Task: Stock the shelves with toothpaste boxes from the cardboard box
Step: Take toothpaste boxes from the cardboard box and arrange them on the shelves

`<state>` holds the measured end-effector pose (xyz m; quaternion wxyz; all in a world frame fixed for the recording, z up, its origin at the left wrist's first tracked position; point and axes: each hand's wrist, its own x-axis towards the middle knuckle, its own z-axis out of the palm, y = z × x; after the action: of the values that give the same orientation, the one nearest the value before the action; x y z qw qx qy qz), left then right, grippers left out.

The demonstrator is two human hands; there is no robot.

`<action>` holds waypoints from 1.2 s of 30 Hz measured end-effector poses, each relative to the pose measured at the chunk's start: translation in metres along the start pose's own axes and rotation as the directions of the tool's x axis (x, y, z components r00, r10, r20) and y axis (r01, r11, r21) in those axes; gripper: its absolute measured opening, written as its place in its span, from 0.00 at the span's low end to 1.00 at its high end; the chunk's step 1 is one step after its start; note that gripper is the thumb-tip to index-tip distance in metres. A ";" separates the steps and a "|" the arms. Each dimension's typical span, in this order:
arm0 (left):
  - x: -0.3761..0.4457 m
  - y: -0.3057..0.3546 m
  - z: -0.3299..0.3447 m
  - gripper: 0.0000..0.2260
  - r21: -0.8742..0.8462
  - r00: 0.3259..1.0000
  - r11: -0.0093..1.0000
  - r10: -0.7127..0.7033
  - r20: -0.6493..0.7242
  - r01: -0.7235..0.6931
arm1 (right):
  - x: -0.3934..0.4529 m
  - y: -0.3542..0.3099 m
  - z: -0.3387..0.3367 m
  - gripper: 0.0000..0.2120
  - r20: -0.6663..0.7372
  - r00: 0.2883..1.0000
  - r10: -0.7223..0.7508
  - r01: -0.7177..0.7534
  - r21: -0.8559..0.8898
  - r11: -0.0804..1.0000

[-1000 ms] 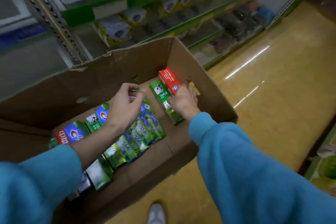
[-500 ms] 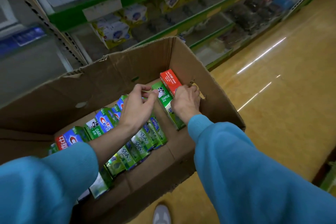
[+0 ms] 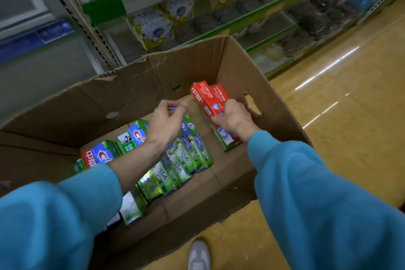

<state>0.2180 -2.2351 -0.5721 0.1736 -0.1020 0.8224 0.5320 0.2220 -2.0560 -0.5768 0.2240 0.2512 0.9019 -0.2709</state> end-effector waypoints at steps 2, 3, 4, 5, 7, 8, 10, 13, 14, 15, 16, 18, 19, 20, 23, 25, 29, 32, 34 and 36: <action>0.002 0.000 -0.013 0.14 -0.042 0.999 0.999 -0.016 -0.034 0.014 | -0.002 -0.002 -0.008 0.19 0.093 0.994 -0.062 0.047 0.155 0.987; 0.002 -0.001 -0.019 0.17 -0.054 0.998 0.998 -0.019 -0.054 0.016 | -0.003 -0.003 -0.011 0.16 0.107 0.990 -0.095 0.073 0.190 0.979; 0.001 -0.003 -0.025 0.19 -0.070 0.997 0.997 -0.021 -0.072 0.016 | -0.005 -0.006 -0.014 0.14 0.118 0.985 -0.122 0.096 0.210 0.973; 0.000 -0.005 -0.031 0.21 -0.086 0.996 0.996 -0.025 -0.083 0.018 | -0.008 -0.010 -0.017 0.14 0.135 0.979 -0.151 0.117 0.229 0.966; -0.002 -0.008 -0.042 0.25 -0.138 0.996 0.990 -0.029 -0.081 0.018 | -0.017 -0.019 -0.022 0.14 0.202 0.955 -0.215 0.156 0.274 0.949; -0.005 -0.009 -0.046 0.28 -0.177 0.997 0.984 -0.028 -0.077 0.014 | -0.022 -0.025 -0.024 0.14 0.249 0.937 -0.245 0.166 0.299 0.940; -0.009 -0.010 -0.055 0.29 -0.255 0.997 0.967 -0.016 -0.077 -0.004 | -0.035 -0.038 -0.027 0.11 0.349 0.889 -0.298 0.167 0.359 0.918; -0.018 -0.008 -0.071 0.21 -0.385 0.995 0.922 -0.005 -0.096 -0.032 | -0.055 -0.061 -0.028 0.09 0.465 0.810 -0.357 0.152 0.422 0.894; -0.023 -0.007 -0.078 0.20 -0.430 0.994 0.902 -0.006 -0.108 -0.041 | -0.061 -0.069 -0.027 0.12 0.482 0.793 -0.372 0.157 0.428 0.890; -0.028 -0.005 -0.087 0.19 -0.474 0.992 0.879 -0.009 -0.126 -0.053 | -0.066 -0.077 -0.027 0.15 0.495 0.778 -0.387 0.166 0.433 0.886; -0.033 -0.003 -0.098 0.19 -0.514 0.989 0.855 -0.011 -0.150 -0.068 | -0.072 -0.086 -0.027 0.16 0.503 0.765 -0.402 0.177 0.436 0.882; -0.044 0.002 -0.123 0.17 -0.576 0.981 0.811 -0.008 -0.192 -0.106 | -0.086 -0.105 -0.027 0.17 0.506 0.744 -0.437 0.209 0.445 0.871; -0.050 0.004 -0.136 0.16 -0.600 0.978 0.790 -0.005 -0.209 -0.125 | -0.092 -0.116 -0.026 0.17 0.502 0.734 -0.457 0.225 0.455 0.862; -0.056 0.005 -0.151 0.15 -0.622 0.973 0.769 0.001 -0.230 -0.147 | -0.100 -0.128 -0.025 0.16 0.495 0.725 -0.479 0.241 0.469 0.850; -0.073 0.007 -0.199 0.12 -0.662 0.954 0.715 0.022 -0.300 -0.225 | -0.122 -0.168 -0.017 0.16 0.465 0.694 -0.550 0.272 0.537 0.798; -0.084 0.004 -0.237 0.08 -0.668 0.931 0.688 0.029 -0.364 -0.283 | -0.137 -0.197 -0.007 0.21 0.463 0.659 -0.593 0.280 0.580 0.765; -0.109 -0.010 -0.329 0.05 -0.661 0.854 0.638 -0.011 -0.520 -0.394 | -0.170 -0.262 0.019 0.22 0.459 0.608 -0.648 0.282 0.638 0.717; -0.133 -0.030 -0.407 0.06 -0.655 0.791 0.598 -0.056 -0.610 -0.463 | -0.205 -0.322 0.050 0.21 0.436 0.545 -0.716 0.279 0.712 0.645; -0.150 -0.045 -0.455 0.09 -0.639 0.746 0.581 -0.080 -0.661 -0.504 | -0.232 -0.367 0.075 0.22 0.392 0.527 -0.754 0.291 0.751 0.593; -0.168 -0.061 -0.502 0.11 -0.615 0.692 0.574 -0.112 -0.713 -0.541 | -0.260 -0.411 0.104 0.21 0.361 0.499 -0.788 0.293 0.785 0.546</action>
<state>0.3047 -2.7206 -0.3700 -0.2795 -0.2463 0.5057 0.7782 0.2148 -2.5040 -0.3599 0.3351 -0.1294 0.6314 -0.6873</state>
